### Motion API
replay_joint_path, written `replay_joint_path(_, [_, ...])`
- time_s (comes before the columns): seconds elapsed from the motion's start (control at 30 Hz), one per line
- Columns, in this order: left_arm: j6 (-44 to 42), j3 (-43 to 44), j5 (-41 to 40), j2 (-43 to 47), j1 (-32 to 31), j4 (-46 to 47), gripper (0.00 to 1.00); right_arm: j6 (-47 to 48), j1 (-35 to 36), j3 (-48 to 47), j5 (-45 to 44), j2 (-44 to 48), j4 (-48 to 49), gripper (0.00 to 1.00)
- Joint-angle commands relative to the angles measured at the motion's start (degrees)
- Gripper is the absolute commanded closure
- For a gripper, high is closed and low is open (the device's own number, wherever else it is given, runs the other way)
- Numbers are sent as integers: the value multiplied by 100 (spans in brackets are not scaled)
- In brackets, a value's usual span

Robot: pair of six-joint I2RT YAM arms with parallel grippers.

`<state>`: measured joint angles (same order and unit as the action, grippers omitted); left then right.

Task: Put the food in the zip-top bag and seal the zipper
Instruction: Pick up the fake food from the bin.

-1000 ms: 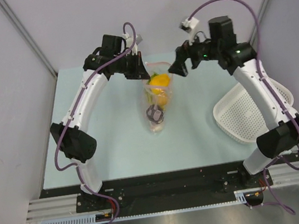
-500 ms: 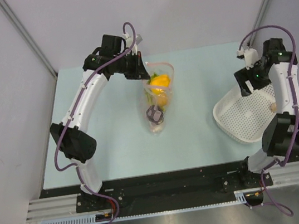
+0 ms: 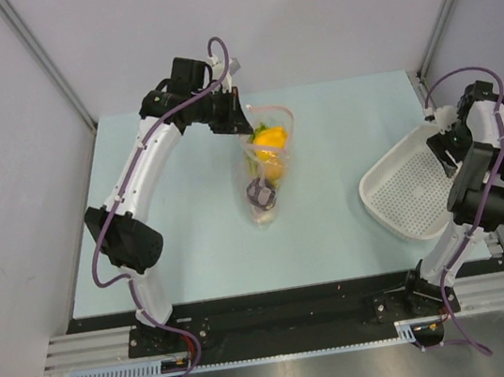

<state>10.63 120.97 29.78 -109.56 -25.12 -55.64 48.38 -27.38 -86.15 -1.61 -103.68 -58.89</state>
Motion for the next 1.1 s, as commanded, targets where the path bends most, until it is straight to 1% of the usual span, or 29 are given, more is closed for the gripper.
replay_joint_path(0.0, [-202, 208, 54, 31, -10, -79, 100, 233, -5, -42, -489, -301, 519, 32])
replay_joint_path(0.1, [-263, 208, 2, 57, -10, -96, 100, 286, -5, -16, -744, -539, 686, 33])
replay_joint_path(0.3, [-325, 199, -42, 57, -10, -140, 100, 453, -5, 45, -1192, -855, 1046, 33])
replay_joint_path(0.53, [-334, 208, -51, 13, -1, -140, 100, 567, -13, 256, -1360, -1137, 1258, 34])
replay_joint_path(0.63, [-334, 208, -51, -13, -1, -140, 100, 567, -22, 353, -1342, -1181, 1257, 37])
replay_joint_path(0.73, [-343, 208, -51, -22, -1, -140, 100, 541, -40, 397, -1281, -1155, 1249, 42])
replay_joint_path(0.77, [-360, 225, -60, -30, -1, -158, 100, 523, -40, 397, -1272, -1137, 1231, 49])
replay_joint_path(0.83, [-360, 226, -60, -31, 7, -158, 100, 497, -22, 397, -1149, -980, 1126, 57])
replay_joint_path(0.87, [-360, 226, -60, -22, 8, -167, 100, 480, -5, 397, -1097, -866, 1073, 63])
replay_joint_path(0.9, [-360, 226, -51, -22, 8, -167, 100, 445, 100, 397, -905, -751, 916, 66])
replay_joint_path(0.93, [-360, 208, -51, -22, 8, -184, 100, 418, 162, 397, -764, -437, 819, 69])
replay_joint_path(1.0, [-334, 182, -25, -4, 8, -193, 100, 322, 511, 371, -202, -75, 574, 70])
replay_joint_path(1.03, [-325, 138, -25, 13, 16, -184, 100, 191, 697, 353, 9, 335, 485, 71])
replay_joint_path(1.07, [-316, 120, -16, 31, 16, -176, 100, 85, 890, 318, 481, 514, 432, 71])
